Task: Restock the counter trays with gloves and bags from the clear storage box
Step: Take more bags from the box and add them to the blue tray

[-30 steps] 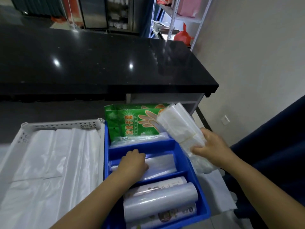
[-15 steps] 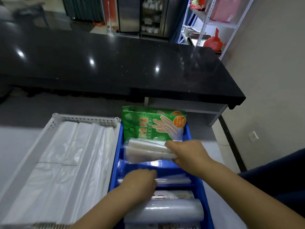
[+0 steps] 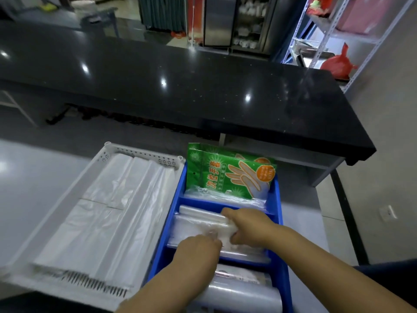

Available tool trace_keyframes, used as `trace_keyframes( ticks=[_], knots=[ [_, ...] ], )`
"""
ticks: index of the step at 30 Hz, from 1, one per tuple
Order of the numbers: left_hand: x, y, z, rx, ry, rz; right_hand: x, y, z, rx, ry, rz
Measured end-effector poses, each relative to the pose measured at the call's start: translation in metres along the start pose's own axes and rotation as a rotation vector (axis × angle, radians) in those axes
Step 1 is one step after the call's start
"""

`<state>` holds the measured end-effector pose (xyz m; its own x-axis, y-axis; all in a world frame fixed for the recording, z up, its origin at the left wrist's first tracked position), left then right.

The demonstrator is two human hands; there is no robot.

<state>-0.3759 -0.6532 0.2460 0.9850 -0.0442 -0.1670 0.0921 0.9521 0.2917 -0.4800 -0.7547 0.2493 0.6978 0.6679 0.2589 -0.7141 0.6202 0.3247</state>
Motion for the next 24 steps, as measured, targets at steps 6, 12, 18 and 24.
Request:
trace_keyframes(
  ticks=[6,12,18,24],
  knots=[
    [-0.002,-0.002,0.001,0.002,-0.028,0.018,0.005,-0.008,-0.001,-0.042,0.113,0.045],
    [-0.001,-0.003,0.002,-0.038,0.002,0.051,0.006,0.002,0.005,-0.219,0.195,0.121],
    [0.003,-0.005,0.004,-0.087,0.130,0.067,-0.004,0.029,0.014,-0.484,0.220,0.135],
    [0.012,-0.005,0.010,-0.087,0.014,0.079,-0.011,0.030,-0.005,-0.345,0.143,-0.040]
  ],
)
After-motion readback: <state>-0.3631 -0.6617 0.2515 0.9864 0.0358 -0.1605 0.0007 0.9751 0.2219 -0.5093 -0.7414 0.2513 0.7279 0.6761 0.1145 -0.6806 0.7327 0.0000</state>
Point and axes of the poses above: each hand's wrist, its own y-axis away from the middle knuckle, its own z-axis out of the back of the hand, x = y × z, the point moved 3 cm from there along -y, towards the middle knuckle, and after that the axes turned 6 degrees about -x, right-handed, at the moved point
